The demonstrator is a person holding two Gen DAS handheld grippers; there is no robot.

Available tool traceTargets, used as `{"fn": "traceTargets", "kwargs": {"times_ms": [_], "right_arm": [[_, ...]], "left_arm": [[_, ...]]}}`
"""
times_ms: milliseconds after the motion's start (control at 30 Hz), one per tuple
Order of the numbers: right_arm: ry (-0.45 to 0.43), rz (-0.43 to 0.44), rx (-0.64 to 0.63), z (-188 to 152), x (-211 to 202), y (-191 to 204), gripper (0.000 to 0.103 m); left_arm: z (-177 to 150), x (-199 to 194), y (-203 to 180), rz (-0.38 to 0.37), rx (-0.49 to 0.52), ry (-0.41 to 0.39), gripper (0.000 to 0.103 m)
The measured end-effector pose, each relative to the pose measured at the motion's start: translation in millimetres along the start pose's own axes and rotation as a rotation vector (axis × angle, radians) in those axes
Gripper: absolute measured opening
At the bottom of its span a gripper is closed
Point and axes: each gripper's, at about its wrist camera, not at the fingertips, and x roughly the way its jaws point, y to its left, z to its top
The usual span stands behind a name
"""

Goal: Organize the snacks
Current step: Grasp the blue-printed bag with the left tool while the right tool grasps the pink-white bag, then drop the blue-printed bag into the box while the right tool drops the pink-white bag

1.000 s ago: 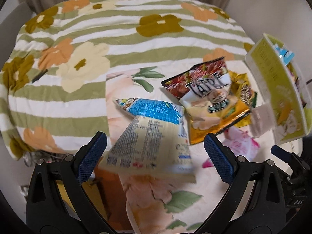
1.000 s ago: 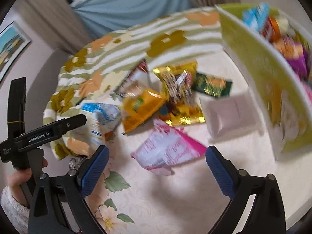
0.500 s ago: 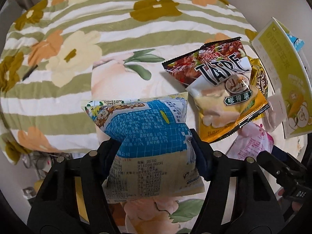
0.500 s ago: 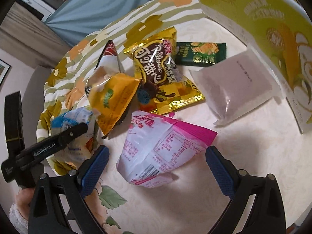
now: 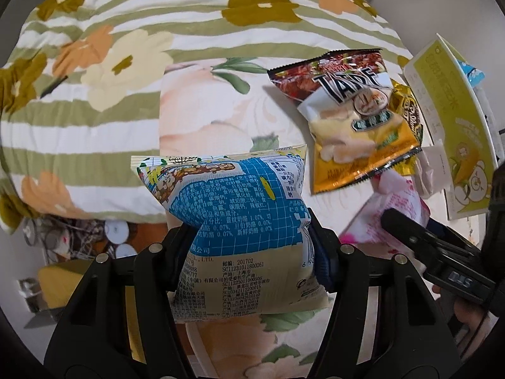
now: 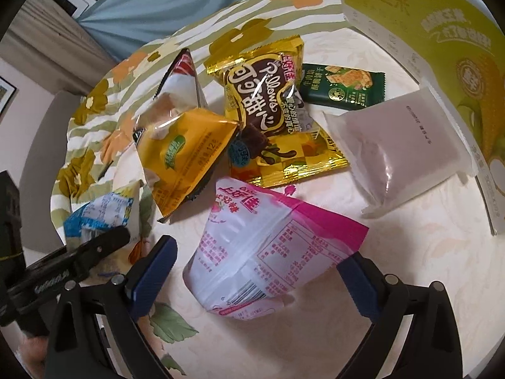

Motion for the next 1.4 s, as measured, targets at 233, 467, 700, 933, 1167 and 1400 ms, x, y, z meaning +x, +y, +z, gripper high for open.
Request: {"fn": "traceTargets", "kwargs": {"times_ms": [233,467,700,933,1167,1400], "right_arm": [[0.018,-0.04,-0.118,0,9,17,0.059],[0.019,-0.049,-0.184,-11,6,24,0.04],[-0.041,-0.025,-0.197,-13,-23,25,0.037],[-0.183,0.0,-0.225,-12,-93,29,0.037],[-0.289,0.036,-0.193,0,-161,1,0.037],[-0.371,-0.022,-0.16,22,-219,-69,0.037]], "left_arm": [[-16,-13,2,-0.014,-0.031,-0.019,0.058],[-26,-33,6,-0.017,-0.049,-0.055,0.058],[-28,-65,-3,-0.016,-0.02,-0.12,0.058],[-8,-117,-34,-0.045,0.072,-0.233,0.058],[12,-155,-93,-0.085,0.14,-0.327,0.058],[22,-165,-179,-0.149,0.17,-0.364,0.058]]}}
